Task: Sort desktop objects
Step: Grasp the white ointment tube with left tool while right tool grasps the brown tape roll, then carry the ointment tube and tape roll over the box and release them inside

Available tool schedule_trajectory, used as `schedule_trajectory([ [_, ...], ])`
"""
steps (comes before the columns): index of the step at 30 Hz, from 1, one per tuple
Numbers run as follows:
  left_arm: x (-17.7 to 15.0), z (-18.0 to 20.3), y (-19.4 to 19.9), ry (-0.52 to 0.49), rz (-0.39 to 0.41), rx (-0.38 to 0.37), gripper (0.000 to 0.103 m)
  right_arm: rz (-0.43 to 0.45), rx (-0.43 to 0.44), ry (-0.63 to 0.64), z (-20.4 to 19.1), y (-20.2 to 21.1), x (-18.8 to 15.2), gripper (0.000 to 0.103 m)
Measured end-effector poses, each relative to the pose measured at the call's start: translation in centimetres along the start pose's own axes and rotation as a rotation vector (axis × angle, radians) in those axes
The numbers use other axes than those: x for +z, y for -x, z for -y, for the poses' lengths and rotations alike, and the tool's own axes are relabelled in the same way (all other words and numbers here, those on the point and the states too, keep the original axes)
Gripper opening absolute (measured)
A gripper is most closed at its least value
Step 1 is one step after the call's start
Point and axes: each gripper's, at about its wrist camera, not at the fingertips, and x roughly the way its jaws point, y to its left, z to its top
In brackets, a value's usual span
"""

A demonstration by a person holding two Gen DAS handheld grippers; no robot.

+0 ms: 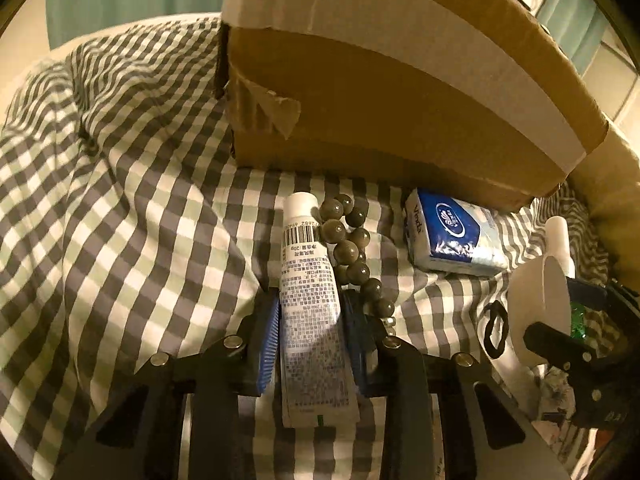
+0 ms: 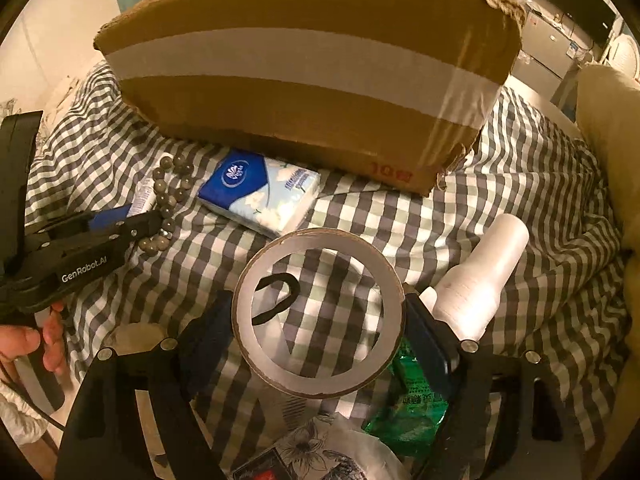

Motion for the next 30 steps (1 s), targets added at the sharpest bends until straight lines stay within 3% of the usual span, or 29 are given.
schedule_trajectory([
  [13, -1.0, 0.1, 3.9, 0.024, 0.065, -0.016, 0.029, 0.071, 0.017, -0.014, -0.4, 2.9, -0.2, 0.082],
  [22, -1.5, 1.3, 9.1, 0.018, 0.143, -0.033, 0.029, 0.168, 0.071, -0.049, -0.6, 7.9, -0.1, 0.082],
  [30, -0.5, 2.9, 13.7, -0.044, 0.231, -0.015, 0.029, 0.265, 0.125, -0.107, 0.0, 12.3, -0.1, 0.082],
])
